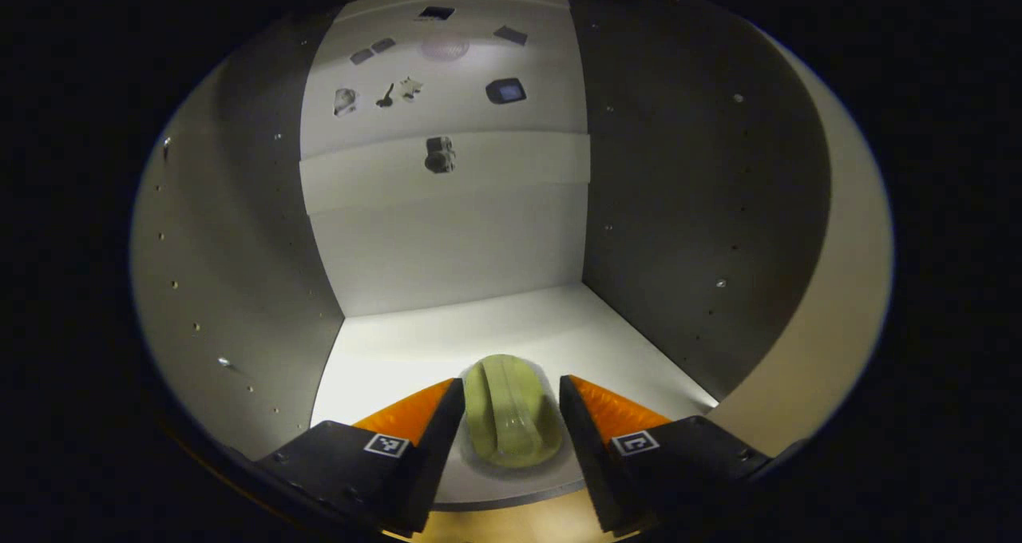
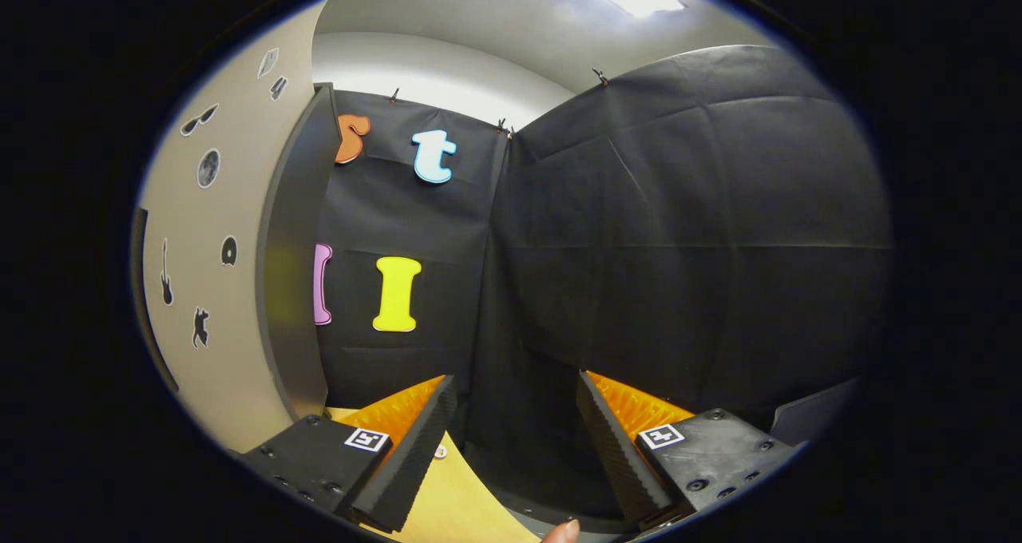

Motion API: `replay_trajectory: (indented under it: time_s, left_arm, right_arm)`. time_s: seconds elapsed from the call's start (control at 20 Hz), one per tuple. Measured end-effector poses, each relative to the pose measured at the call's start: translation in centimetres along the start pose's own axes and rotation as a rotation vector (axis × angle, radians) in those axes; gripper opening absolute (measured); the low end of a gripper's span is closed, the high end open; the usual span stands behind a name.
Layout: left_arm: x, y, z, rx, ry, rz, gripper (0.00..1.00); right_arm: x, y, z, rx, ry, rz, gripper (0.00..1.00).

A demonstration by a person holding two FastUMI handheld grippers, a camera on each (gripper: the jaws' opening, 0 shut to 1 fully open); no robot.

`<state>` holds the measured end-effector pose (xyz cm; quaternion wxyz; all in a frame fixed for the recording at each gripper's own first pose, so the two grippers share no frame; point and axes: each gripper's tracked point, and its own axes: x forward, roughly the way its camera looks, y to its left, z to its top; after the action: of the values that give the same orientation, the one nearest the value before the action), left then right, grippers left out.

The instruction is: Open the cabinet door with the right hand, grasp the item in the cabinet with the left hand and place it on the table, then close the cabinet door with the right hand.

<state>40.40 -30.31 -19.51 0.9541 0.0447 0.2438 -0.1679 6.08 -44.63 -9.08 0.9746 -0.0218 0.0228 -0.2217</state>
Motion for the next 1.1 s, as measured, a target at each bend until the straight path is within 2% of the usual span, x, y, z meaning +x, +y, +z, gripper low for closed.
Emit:
replay_trajectory:
  time_s: [0.1, 0.2, 0.25, 0.3, 0.45, 0.65, 0.95, 1.1]
  left_arm:
    - [0.7, 0.3, -0.6, 0.010, 0.020, 0.013, 0.69]
    - [1.4, 0.4, -0.7, -0.002, 0.023, 0.020, 0.53]
    - [1.6, 0.6, -0.6, -0.005, 0.015, 0.029, 0.36]
    - [1.4, 0.5, -0.5, -0.004, 0.010, 0.031, 0.29]
    - [0.5, 0.6, -0.5, 0.013, -0.001, 0.030, 0.24]
    - [-2.9, -0.1, -0.4, -0.018, -0.039, -0.008, 0.23]
    - [-11.7, 0.6, -0.8, -0.036, -0.113, -0.041, 0.22]
    - [-16.2, 1.8, -1.8, -0.012, -0.146, -0.024, 0.23]
  right_arm:
    - [0.4, 0.0, -0.2, -0.006, 0.000, 0.000, 0.98]
    - [0.7, 0.3, -0.3, -0.010, 0.004, 0.003, 0.98]
    - [0.7, 0.2, -0.4, -0.014, 0.005, 0.003, 0.98]
    - [0.6, 0.3, -0.4, -0.018, 0.005, 0.006, 0.97]
    - [0.1, 0.9, 0.0, -0.021, -0.003, 0.009, 0.98]
    - [-1.0, 1.9, 0.5, 0.005, -0.005, 0.016, 0.98]
    - [-3.7, 4.4, 2.1, 0.030, -0.031, 0.032, 0.98]
    - [-5.0, 5.8, 2.8, 0.046, -0.036, 0.044, 0.98]
